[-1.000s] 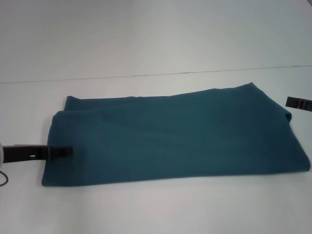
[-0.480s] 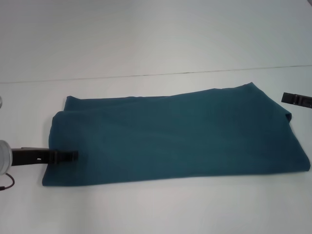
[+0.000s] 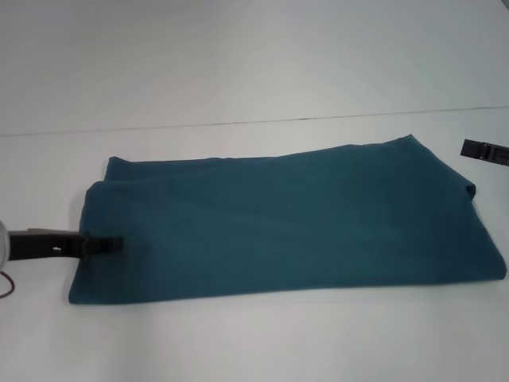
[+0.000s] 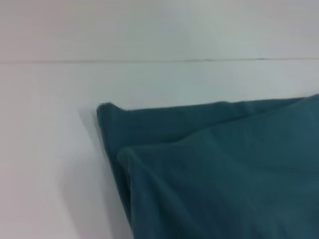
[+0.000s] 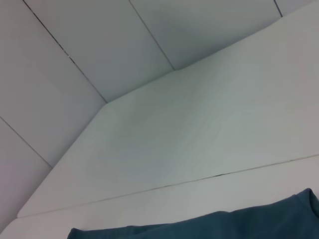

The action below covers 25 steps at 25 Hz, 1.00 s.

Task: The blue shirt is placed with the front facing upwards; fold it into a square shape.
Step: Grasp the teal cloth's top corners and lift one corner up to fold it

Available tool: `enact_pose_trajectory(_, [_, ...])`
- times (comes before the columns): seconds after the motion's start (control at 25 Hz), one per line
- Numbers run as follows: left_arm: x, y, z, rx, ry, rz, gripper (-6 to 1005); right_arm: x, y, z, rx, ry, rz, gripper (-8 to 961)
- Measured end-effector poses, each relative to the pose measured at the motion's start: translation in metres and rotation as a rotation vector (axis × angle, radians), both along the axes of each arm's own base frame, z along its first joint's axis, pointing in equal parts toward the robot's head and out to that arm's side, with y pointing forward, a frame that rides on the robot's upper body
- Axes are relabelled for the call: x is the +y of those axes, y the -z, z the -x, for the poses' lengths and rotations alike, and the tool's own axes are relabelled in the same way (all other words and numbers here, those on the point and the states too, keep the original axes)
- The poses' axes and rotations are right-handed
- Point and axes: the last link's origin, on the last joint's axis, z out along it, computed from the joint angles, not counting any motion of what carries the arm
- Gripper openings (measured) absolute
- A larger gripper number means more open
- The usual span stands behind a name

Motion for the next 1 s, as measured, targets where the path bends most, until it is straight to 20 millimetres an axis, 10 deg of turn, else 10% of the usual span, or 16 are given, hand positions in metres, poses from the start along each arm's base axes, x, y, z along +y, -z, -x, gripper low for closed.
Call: enact_pose_trajectory(1.0, [0.008, 0.008, 0.006, 0.011, -0.047, -0.081, 692, -0.001, 0.002, -0.001, 0.008, 0.006, 0.003, 899])
